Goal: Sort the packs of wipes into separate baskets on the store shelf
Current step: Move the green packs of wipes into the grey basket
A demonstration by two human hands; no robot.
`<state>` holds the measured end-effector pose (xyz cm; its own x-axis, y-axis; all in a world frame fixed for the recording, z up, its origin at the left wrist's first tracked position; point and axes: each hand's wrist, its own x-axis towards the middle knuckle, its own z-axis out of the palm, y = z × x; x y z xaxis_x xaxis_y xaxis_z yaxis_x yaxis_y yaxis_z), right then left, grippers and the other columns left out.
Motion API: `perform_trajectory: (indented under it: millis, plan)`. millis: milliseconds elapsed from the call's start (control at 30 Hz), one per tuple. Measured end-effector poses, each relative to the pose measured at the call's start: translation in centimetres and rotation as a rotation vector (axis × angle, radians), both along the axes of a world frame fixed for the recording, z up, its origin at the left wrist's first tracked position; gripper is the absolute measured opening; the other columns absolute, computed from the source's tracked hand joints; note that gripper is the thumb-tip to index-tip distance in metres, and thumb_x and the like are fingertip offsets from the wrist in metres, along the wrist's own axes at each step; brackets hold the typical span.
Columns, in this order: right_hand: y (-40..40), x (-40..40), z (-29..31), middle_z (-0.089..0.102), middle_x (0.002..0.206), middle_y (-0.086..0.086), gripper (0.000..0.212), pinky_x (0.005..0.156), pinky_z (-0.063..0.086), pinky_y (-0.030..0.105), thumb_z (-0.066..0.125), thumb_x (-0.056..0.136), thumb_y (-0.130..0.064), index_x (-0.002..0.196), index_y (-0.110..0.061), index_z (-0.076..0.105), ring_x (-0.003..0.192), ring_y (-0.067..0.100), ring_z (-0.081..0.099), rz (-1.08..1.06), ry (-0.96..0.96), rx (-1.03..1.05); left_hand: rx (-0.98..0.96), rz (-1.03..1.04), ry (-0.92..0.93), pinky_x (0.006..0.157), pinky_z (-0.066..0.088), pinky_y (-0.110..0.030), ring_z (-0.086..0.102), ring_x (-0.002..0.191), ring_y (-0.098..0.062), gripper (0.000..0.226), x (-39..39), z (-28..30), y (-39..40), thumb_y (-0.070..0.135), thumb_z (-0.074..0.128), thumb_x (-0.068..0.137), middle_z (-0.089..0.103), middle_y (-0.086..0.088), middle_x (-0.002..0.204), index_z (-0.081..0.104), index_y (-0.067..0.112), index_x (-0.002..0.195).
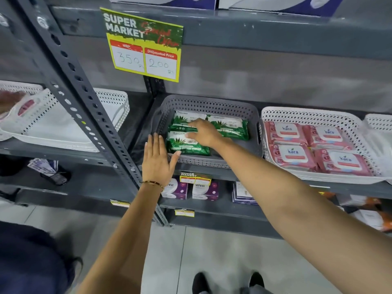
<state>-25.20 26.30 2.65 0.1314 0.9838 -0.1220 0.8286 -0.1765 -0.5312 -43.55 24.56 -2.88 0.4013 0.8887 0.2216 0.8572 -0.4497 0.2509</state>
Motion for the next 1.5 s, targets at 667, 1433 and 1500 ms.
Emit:
perform_trajectory:
  millis: [667,1433,1500]
  plan:
    - [-17.5,20.3,2.2,0.058,0.129,0.021,0.041,0.102,0.044,0.045,0.050,0.086,-0.010,0.126,-0.002,0.055,0.120,0.037,0.053,-0.555,-0.383,0.613,0.033,-0.389,-0.040,0.113,0.016,-0.051,0.027,0.135,-0.039,0.085,19.2,2.2,-10.7,0.060,0.004,0.089,0.039,-0.024,0.142,0.036,-0.004,0.135]
    - [-35.0,51.6,-2.8,0.010,0.158,0.017,0.070,0.117,0.021,0.054,0.053,0.089,-0.010,0.148,-0.006,0.015,0.145,0.037,0.011,-0.763,-0.354,-0.192,0.098,-0.052,0.001,0.110,0.023,-0.051,0.034,0.132,-0.040,0.072,32.6,-0.7,-18.9,0.048,0.017,0.088,0.048,-0.027,0.133,0.051,-0.004,0.124]
    - [-34.8,52.8,-3.4,0.006,0.159,0.017,0.072,0.117,0.018,0.055,0.049,0.089,-0.007,0.149,-0.007,0.010,0.146,0.036,0.007,-0.767,-0.331,-0.229,0.100,-0.038,-0.005,0.110,0.024,-0.051,0.034,0.132,-0.040,0.072,32.7,-0.8,-18.8,0.049,0.016,0.088,0.049,-0.027,0.133,0.052,-0.003,0.123]
